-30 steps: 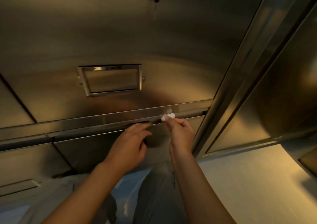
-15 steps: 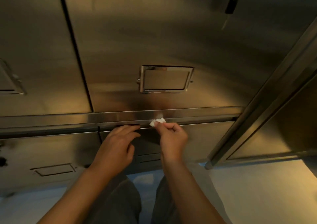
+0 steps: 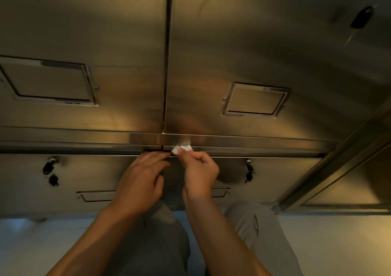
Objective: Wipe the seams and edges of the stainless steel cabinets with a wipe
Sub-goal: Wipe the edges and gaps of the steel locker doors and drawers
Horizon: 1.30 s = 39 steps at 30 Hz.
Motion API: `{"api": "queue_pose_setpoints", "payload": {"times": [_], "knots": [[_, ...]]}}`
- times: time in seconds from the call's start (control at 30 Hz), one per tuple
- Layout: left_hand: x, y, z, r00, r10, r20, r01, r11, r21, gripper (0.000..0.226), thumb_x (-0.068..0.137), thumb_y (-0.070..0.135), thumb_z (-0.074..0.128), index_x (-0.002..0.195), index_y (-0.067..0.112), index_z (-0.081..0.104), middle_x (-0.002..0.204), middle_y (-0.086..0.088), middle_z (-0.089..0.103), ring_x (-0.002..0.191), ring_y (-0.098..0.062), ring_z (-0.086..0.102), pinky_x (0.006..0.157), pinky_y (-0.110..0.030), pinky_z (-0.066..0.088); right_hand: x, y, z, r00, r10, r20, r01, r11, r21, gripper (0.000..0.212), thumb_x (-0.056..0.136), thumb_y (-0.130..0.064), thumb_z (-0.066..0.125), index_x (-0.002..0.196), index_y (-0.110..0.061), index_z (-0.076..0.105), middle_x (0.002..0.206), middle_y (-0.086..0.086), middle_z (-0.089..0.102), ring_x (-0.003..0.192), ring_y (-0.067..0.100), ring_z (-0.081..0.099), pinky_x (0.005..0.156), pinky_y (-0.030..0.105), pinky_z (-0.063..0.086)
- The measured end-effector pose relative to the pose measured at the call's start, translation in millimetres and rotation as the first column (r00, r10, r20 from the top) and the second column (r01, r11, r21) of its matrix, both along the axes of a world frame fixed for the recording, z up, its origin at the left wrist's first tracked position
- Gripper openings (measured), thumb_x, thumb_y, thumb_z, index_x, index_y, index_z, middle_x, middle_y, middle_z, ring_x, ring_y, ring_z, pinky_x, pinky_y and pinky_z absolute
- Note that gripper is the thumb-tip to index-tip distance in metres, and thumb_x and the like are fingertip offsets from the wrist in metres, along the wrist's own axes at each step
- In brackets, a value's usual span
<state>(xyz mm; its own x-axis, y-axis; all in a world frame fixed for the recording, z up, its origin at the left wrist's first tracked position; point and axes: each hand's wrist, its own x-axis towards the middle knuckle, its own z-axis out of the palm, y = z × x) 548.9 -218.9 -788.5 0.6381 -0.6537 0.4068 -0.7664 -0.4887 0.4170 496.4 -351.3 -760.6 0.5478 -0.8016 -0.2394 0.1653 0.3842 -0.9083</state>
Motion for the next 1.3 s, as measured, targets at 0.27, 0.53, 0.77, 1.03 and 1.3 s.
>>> {"api": "queue_pose_setpoints", "payload": {"times": [0.27, 0.53, 0.77, 1.03, 1.3], "knots": [[10, 35, -7, 0.997, -0.015, -0.076, 0.012, 0.999, -0.035, 0.042, 0.075, -0.001, 0.068, 0.112, 0.017, 0.076, 0.146, 0.002, 0.061, 0.139, -0.011, 0.044, 0.124, -0.015, 0.009, 20, 38, 4, 0.999, 0.035, 0.025, -0.038, 0.994, 0.104, 0.032, 0.071, 0.008, 0.087, 0.059, -0.013, 0.067, 0.079, 0.017, 0.077, 0.078, 0.024, 0.073, 0.071, 0.029, 0.058], [14, 30, -10, 0.993, 0.054, -0.105, -0.073, 0.980, -0.184, 0.030, 0.077, 0.006, 0.058, 0.087, 0.023, 0.081, 0.132, 0.008, 0.070, 0.131, -0.009, 0.057, 0.120, -0.033, 0.032, 16, 38, 12, 0.997, 0.063, 0.039, -0.067, 0.989, 0.132, 0.026, 0.077, 0.011, 0.081, 0.067, -0.003, 0.062, 0.067, 0.009, 0.073, 0.063, 0.012, 0.071, 0.059, 0.019, 0.055], [3, 18, 8, 0.985, 0.139, -0.101, -0.150, 0.982, -0.116, 0.028, 0.077, -0.005, 0.073, 0.090, 0.018, 0.082, 0.122, 0.002, 0.075, 0.120, -0.017, 0.063, 0.106, -0.024, 0.040, 12, 21, 9, 0.992, 0.112, 0.063, -0.122, 0.972, 0.203, 0.016, 0.078, 0.015, 0.077, 0.077, 0.004, 0.066, 0.077, 0.017, 0.074, 0.071, 0.018, 0.075, 0.067, 0.022, 0.060], [-19, -21, 16, 0.997, -0.002, -0.072, 0.003, 1.000, 0.008, 0.038, 0.084, 0.005, 0.073, 0.119, 0.017, 0.076, 0.137, -0.002, 0.067, 0.131, -0.022, 0.059, 0.110, -0.035, 0.042, -8, -25, 6, 0.994, 0.043, 0.098, -0.060, 0.982, 0.180, 0.014, 0.079, 0.015, 0.076, 0.079, 0.004, 0.068, 0.085, 0.021, 0.075, 0.083, 0.025, 0.075, 0.074, 0.026, 0.061], [-37, -69, 21, 0.994, -0.098, -0.038, 0.099, 0.995, 0.016, 0.041, 0.085, 0.004, 0.070, 0.123, 0.017, 0.074, 0.139, -0.002, 0.065, 0.134, -0.019, 0.056, 0.115, -0.031, 0.036, -37, -83, 9, 0.994, -0.056, 0.092, 0.037, 0.980, 0.198, 0.019, 0.077, 0.017, 0.077, 0.073, 0.001, 0.066, 0.079, 0.019, 0.074, 0.082, 0.026, 0.074, 0.073, 0.027, 0.062]]}}
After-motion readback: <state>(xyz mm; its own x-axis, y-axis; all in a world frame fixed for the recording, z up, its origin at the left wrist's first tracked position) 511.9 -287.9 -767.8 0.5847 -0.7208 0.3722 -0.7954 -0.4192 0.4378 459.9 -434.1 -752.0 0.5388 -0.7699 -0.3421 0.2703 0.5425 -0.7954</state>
